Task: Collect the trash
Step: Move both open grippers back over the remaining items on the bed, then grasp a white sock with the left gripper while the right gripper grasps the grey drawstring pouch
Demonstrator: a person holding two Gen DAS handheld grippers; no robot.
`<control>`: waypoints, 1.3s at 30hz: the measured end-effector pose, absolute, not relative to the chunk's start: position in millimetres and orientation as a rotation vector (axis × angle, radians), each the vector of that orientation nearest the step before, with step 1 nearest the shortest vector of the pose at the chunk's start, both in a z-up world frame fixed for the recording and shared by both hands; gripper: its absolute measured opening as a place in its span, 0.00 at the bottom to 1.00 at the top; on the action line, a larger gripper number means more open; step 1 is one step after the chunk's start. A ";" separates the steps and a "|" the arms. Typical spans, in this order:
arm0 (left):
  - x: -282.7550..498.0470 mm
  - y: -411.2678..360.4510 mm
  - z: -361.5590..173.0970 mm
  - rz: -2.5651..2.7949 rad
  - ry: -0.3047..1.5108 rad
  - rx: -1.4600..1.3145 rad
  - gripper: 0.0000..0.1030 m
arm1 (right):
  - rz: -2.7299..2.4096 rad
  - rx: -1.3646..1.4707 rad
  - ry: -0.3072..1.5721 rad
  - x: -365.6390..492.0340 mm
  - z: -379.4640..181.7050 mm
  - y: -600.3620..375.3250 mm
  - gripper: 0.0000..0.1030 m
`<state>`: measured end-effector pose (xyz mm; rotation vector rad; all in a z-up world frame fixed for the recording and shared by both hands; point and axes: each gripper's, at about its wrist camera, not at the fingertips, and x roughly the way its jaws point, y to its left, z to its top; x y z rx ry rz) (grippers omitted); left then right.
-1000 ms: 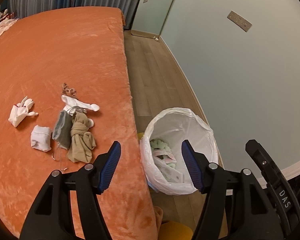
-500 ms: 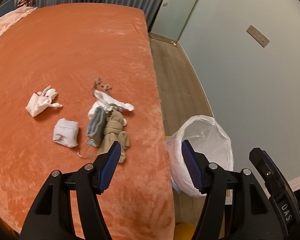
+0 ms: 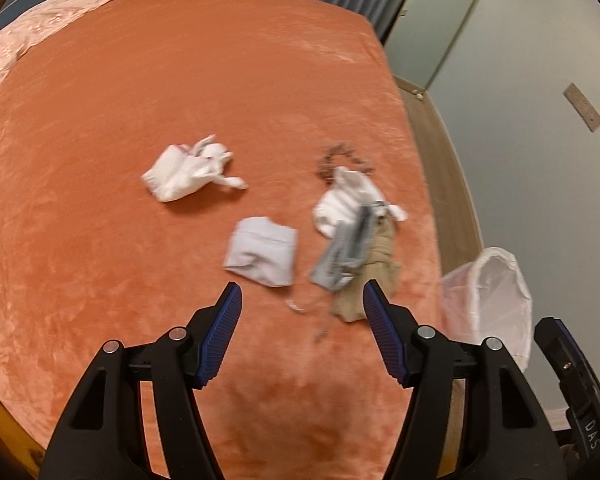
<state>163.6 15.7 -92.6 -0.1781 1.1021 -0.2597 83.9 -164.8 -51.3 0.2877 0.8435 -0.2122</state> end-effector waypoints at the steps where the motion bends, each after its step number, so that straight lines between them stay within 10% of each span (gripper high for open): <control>1: 166.3 22.2 -96.5 -0.248 1.110 -0.181 0.58 | -0.200 0.283 0.854 89.4 -55.6 -157.7 0.46; 19: 215.2 53.2 -148.7 -0.201 1.220 -0.211 0.58 | -0.099 0.256 1.012 184.6 -129.6 -92.0 0.46; 28: 235.6 34.0 -169.2 -0.231 1.282 -0.259 0.57 | -0.099 0.269 1.065 203.3 -155.6 -101.3 0.17; 39: 238.0 18.8 -177.1 -0.265 1.301 -0.220 0.16 | -0.067 0.324 1.015 187.0 -139.5 -110.0 0.03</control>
